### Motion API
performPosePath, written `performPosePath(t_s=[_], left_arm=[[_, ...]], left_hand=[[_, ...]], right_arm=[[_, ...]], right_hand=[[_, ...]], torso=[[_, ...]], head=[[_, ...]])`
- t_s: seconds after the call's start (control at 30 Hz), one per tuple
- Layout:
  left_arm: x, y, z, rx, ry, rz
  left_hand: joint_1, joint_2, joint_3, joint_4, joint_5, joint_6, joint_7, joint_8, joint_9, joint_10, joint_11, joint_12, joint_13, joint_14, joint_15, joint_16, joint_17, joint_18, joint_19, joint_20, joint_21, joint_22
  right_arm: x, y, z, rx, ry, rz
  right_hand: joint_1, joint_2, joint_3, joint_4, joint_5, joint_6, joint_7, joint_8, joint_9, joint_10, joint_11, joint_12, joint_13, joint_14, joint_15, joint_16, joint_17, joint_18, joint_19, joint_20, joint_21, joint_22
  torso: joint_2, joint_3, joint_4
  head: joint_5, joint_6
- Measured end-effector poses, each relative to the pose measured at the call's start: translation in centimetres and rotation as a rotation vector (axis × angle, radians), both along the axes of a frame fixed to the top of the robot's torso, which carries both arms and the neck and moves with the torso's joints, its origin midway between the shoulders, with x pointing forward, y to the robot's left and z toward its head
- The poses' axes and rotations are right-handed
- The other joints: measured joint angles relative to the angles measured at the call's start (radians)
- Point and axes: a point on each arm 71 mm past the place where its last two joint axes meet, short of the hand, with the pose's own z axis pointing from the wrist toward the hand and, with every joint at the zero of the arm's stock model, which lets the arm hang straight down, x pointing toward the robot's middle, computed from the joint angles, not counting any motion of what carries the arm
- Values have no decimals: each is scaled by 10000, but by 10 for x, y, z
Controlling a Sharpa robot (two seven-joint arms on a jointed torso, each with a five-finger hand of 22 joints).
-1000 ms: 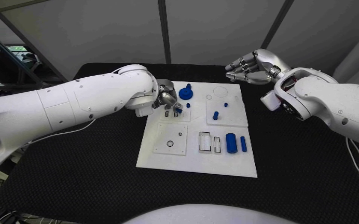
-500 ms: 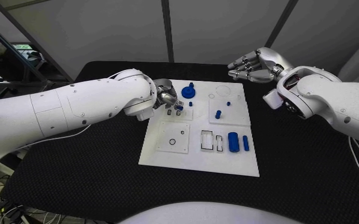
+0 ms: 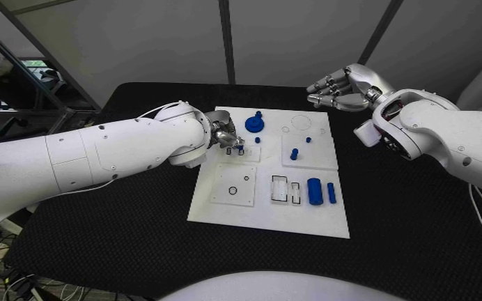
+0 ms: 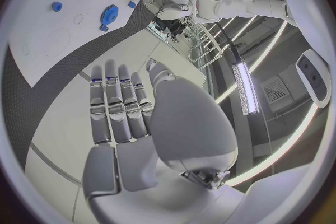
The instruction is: Assemble the parts on the task board
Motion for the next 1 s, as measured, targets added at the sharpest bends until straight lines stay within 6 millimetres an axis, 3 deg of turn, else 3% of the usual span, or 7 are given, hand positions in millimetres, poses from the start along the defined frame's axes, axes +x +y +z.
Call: performPosePath(t_s=[1.0], left_arm=[[3,-7,-5,1001,-231,-629]], left_hand=[[-158,-79,124,-126,39,38,-37,29,41,123,-51,68,61,-24,-25,0,0,1,0,1,0,-1]], right_arm=[[0,3,0,-10,57,67]], right_hand=[[0,-1,1,1,0,0,-1,0,0,0,0,0,2,1,0,0,2,0,0,0,0,3]], torso=[[16,-6,3]], head=[[3,-39]])
